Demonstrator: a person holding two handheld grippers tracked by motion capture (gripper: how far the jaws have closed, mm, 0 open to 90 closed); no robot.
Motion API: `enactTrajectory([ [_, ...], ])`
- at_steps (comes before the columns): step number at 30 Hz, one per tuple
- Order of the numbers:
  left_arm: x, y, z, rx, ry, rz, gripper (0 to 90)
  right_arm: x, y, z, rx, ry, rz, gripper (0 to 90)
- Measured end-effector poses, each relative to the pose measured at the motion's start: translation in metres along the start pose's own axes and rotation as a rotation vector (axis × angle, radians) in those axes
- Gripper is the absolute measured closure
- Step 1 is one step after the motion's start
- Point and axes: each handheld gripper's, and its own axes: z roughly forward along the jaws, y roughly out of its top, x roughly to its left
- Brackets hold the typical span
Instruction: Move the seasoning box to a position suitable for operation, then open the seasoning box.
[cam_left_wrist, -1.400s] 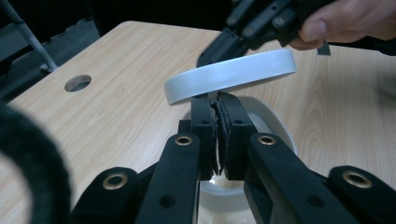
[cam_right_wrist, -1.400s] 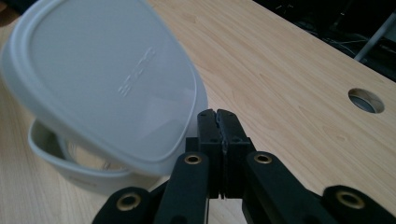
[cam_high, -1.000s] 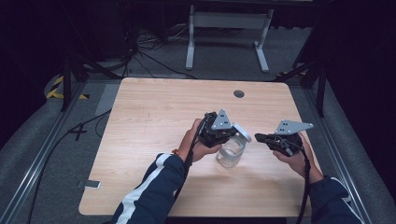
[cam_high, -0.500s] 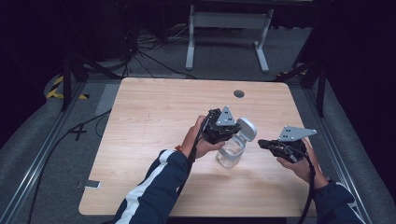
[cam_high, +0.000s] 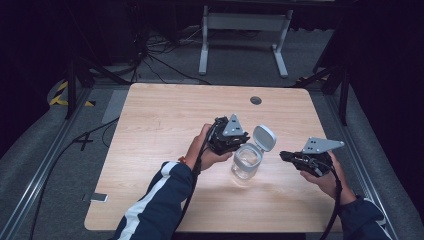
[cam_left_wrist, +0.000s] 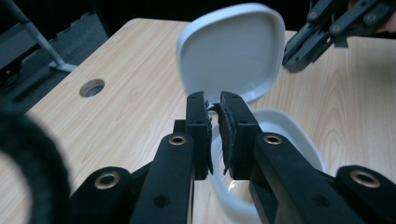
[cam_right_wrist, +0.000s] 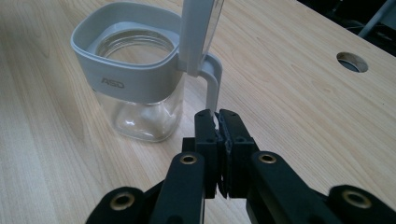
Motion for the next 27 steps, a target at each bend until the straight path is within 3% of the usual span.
enactTrajectory([
  [12,0.008,-0.036,-0.034,0.064,0.052,0.007,80.1,-0.002,-0.005,-0.007,0.000,-0.022,0.013,86.3],
  [17,0.011,-0.064,-0.044,0.134,0.079,0.016,79.8,0.001,-0.008,-0.010,0.009,-0.026,0.012,85.1],
  [22,0.011,-0.087,-0.057,0.172,0.101,-0.011,77.2,0.005,-0.013,-0.016,0.012,-0.028,-0.001,82.8],
  [27,0.009,-0.115,-0.077,0.247,0.140,-0.020,74.6,0.007,-0.018,-0.024,0.011,-0.037,-0.010,80.4],
])
